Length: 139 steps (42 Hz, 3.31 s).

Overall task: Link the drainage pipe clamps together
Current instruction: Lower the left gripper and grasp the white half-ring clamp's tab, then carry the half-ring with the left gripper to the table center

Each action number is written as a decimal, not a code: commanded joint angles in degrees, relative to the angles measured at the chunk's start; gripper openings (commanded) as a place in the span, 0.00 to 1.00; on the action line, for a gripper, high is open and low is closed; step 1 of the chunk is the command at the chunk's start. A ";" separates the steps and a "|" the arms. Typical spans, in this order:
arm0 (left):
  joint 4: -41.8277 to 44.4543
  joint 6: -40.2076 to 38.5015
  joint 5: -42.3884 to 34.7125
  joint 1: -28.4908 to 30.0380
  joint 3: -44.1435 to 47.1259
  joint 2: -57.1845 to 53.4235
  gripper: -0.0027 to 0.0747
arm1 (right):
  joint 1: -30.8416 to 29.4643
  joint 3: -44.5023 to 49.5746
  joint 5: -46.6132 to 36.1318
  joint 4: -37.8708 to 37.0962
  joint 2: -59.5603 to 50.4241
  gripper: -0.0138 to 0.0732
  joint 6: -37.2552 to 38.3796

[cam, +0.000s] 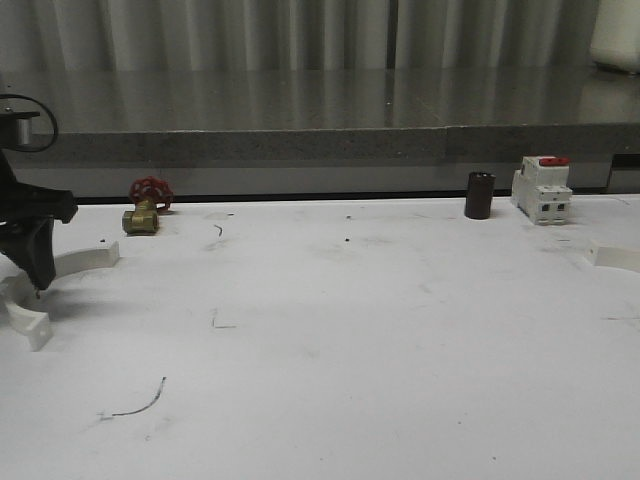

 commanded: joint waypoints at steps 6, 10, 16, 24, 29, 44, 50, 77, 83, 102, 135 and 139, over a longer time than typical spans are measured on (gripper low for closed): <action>-0.59 -0.40 -2.64 -0.16 -1.71 -2.32 0.40 | -0.30 -2.02 -3.57 -0.42 0.00 0.71 -0.19; -0.59 -0.40 -1.99 -0.16 -1.71 -1.72 0.35 | -0.30 -2.02 -3.57 -0.42 0.00 0.71 -0.19; -0.59 -0.40 -1.58 -0.16 -1.71 -0.57 0.30 | -0.30 -2.02 -3.57 -0.42 0.00 0.71 -0.19; -0.59 -0.40 -2.50 -0.16 -1.71 -0.57 0.24 | -0.30 -2.02 -3.57 -0.42 0.00 0.71 -0.19; -0.37 -0.40 -2.60 -0.16 -1.71 -0.57 0.18 | -0.30 -2.02 -3.57 -0.42 0.00 0.71 -0.19; -0.50 -0.40 -3.01 -0.41 -2.32 -0.92 0.05 | -0.30 -2.02 -3.57 -0.42 0.00 0.71 -0.19; -0.48 -0.40 -0.88 -3.34 -4.74 -3.63 0.03 | -0.30 -2.02 -3.57 -0.42 0.00 0.71 -0.19; 15.37 -29.60 11.03 -32.46 -31.32 3.87 0.03 | -0.30 -2.02 -3.57 -0.42 0.00 0.71 -0.19; 15.27 -37.35 9.93 -34.46 -33.71 7.65 0.03 | -0.30 -2.02 -3.57 -0.42 0.00 0.71 -0.19; 12.79 -42.28 13.01 -34.82 -34.66 14.27 0.03 | -0.30 -2.02 -3.57 -0.42 0.00 0.71 -0.19; 12.44 -47.22 16.13 -34.82 -34.66 15.76 0.04 | -0.30 -2.02 -3.57 -0.42 0.00 0.71 -0.19; 12.44 -47.35 15.86 -34.82 -34.66 16.10 0.04 | -0.30 -2.02 -3.57 -0.42 0.00 0.71 -0.19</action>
